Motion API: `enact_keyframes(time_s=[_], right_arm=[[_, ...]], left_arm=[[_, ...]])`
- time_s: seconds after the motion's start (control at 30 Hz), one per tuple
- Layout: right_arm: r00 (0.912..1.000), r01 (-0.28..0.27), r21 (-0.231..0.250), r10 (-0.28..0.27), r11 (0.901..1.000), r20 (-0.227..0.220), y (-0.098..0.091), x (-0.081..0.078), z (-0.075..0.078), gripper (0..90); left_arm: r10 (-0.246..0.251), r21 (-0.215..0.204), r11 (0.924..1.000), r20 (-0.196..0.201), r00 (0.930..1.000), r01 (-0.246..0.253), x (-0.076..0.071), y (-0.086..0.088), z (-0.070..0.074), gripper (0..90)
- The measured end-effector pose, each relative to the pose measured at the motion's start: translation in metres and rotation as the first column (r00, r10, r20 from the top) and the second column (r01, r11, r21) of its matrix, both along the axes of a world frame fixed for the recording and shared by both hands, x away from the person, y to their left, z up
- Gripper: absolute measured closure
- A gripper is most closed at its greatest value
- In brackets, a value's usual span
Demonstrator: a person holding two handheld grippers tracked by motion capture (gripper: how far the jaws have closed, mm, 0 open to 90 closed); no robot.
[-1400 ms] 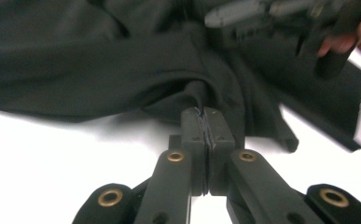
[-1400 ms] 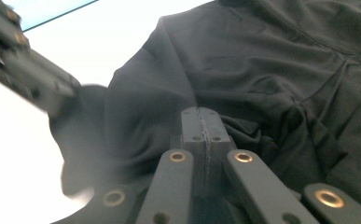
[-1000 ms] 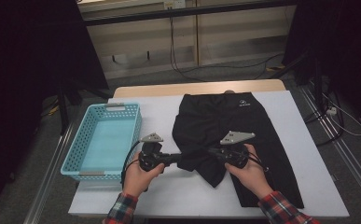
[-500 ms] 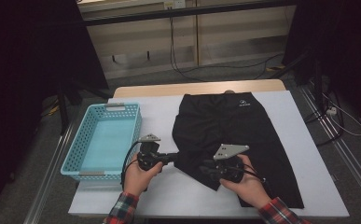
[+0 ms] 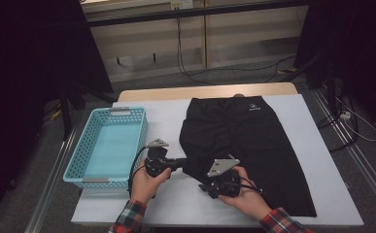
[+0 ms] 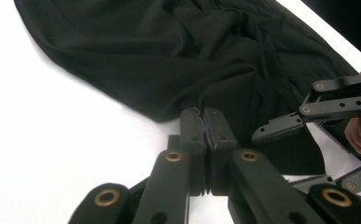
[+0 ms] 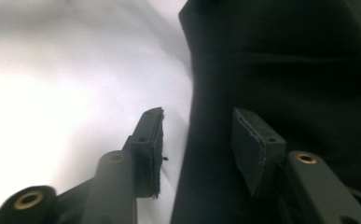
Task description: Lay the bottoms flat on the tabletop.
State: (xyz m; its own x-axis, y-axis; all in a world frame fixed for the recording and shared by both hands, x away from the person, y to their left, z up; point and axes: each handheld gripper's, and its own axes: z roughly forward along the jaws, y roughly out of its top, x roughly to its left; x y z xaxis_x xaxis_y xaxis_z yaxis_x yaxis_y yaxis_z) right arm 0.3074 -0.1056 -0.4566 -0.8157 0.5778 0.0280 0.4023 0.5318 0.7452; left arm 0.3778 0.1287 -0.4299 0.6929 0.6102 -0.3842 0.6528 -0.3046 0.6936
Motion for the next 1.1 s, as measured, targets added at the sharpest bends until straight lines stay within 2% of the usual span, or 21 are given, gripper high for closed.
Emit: enact_keyframes(time_s=[0.07, 0.17, 0.3, 0.43, 0.53, 0.63, 0.77, 0.83, 0.87, 0.9, 0.97, 1.1], right_arm=[[1.0, -0.006, -0.009, 0.006, 0.9999, 0.001, -0.001, 0.0, 0.002, 78.1], [0.9998, -0.014, -0.007, 0.014, 0.9999, -0.013, -0.002, 0.001, 0.002, 89.0], [0.9997, 0.008, -0.005, -0.008, 1.0, -0.022, -0.007, 0.004, 0.004, 90.0], [0.9973, 0.053, 0.06, -0.049, 0.9968, -0.054, -0.019, 0.011, 0.007, 90.0], [0.9944, 0.099, 0.066, -0.096, 0.9929, -0.044, -0.029, 0.014, 0.009, 90.0], [0.9922, 0.114, 0.069, -0.11, 0.9911, -0.06, -0.034, 0.017, 0.007, 90.0], [0.993, 0.109, 0.031, -0.107, 0.9936, -0.049, -0.032, 0.016, 0.005, 90.0], [0.993, 0.112, 0.017, -0.111, 0.9935, -0.039, -0.032, 0.017, 0.004, 90.0], [0.9924, 0.118, 0.018, -0.117, 0.9929, -0.04, -0.033, 0.018, 0.004, 90.0], [0.9916, 0.124, 0.026, -0.123, 0.992, -0.04, -0.033, 0.018, 0.004, 90.0], [0.9903, 0.136, 0.053, -0.135, 0.9892, -0.034, -0.036, 0.019, 0.006, 90.0], [0.9877, 0.156, 0.079, -0.156, 0.9845, -0.015, -0.04, 0.02, 0.012, 90.0]], left_arm=[[0.008, 0.004, 1.0, -0.001, 1.0, -0.008, 0.002, -0.001, -0.003, 85.8], [0.015, 0.013, 0.9998, 0.001, 0.9999, -0.015, 0.004, -0.002, -0.006, 84.1], [0.023, 0.023, 0.9995, -0.001, 0.9997, -0.023, 0.006, -0.005, -0.01, 81.6], [0.028, 0.039, 0.9988, -0.005, 0.9996, -0.028, 0.008, -0.01, -0.015, 80.4], [0.025, 0.043, 0.9988, -0.009, 0.9996, -0.025, 0.009, -0.012, -0.017, 79.9], [0.009, 0.051, 0.9987, -0.015, 0.9999, -0.008, 0.008, -0.014, -0.017, 79.4], [0.003, 0.051, 0.9987, -0.014, 0.9999, -0.003, 0.008, -0.014, -0.018, 74.6], [0.005, 0.044, 0.999, -0.012, 0.9999, -0.004, 0.007, -0.013, -0.017, 68.2], [0.006, 0.045, 0.999, -0.006, 1.0, -0.006, 0.006, -0.013, -0.017, 61.6], [0.014, 0.047, 0.9988, -0.004, 0.9999, -0.014, 0.005, -0.012, -0.016, 54.7], [-0.011, 0.05, 0.9987, 0.006, 0.9999, 0.01, 0.002, -0.012, -0.015, 45.2], [-0.064, 0.076, 0.9954, 0.078, 0.9949, 0.058, -0.007, -0.011, -0.01, 29.2]])
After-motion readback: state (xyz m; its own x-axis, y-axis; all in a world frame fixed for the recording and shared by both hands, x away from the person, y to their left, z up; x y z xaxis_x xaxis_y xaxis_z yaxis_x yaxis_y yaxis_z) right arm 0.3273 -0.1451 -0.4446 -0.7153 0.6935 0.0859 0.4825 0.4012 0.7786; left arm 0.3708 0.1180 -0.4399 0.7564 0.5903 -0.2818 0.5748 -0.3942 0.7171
